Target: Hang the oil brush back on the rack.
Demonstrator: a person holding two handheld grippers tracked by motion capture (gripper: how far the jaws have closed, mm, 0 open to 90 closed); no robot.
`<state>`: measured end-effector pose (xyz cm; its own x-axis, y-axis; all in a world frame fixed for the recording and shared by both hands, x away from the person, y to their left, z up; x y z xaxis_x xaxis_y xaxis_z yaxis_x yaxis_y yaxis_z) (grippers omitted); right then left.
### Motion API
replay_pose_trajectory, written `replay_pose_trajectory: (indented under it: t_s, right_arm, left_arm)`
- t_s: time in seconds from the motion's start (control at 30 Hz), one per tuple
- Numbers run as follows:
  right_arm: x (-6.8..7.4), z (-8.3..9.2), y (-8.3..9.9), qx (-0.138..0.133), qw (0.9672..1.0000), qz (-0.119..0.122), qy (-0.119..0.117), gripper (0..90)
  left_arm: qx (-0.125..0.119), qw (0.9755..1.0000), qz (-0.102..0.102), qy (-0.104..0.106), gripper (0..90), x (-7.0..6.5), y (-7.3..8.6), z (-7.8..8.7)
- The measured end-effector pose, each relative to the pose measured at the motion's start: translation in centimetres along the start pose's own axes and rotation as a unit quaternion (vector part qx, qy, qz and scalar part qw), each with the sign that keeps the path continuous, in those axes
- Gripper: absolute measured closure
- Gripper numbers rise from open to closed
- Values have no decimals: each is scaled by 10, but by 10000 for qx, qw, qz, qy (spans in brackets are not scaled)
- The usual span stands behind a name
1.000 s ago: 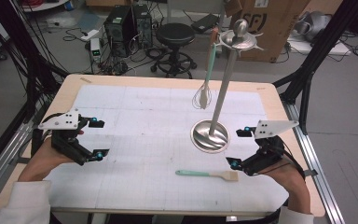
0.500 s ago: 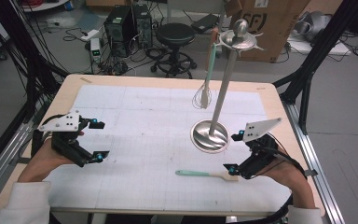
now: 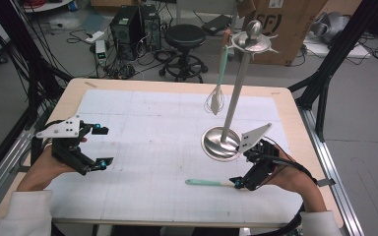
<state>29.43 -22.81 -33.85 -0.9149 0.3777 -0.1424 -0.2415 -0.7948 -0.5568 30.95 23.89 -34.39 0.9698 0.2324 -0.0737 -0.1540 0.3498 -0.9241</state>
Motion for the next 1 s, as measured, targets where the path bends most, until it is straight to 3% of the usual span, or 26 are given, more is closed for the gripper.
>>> replay_pose_trajectory:
  t_s: [0.37, 1.0]
  right_arm:
    - [5, -25, -9, 330, 9988, 341, -124, 3]
    - [12, -53, -5, 748, 9957, 449, -306, 3]
  left_arm:
    - [74, 10000, -4, 18, 17, -1, 1, -3]
    - [118, 9999, -1, 21, 17, -1, 2, -4]
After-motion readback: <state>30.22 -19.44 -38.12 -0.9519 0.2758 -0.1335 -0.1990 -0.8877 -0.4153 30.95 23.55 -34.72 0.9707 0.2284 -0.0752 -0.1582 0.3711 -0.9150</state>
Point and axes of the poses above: each handheld gripper's, and its own axes: z roughly backward along the jaws, y roughly out of its underside, x roughly to its left, the point moved 2 cm from there along -z, roughly forward along the jaws, and after that the axes turned 8 degrees about y, right-handed, at the moved point
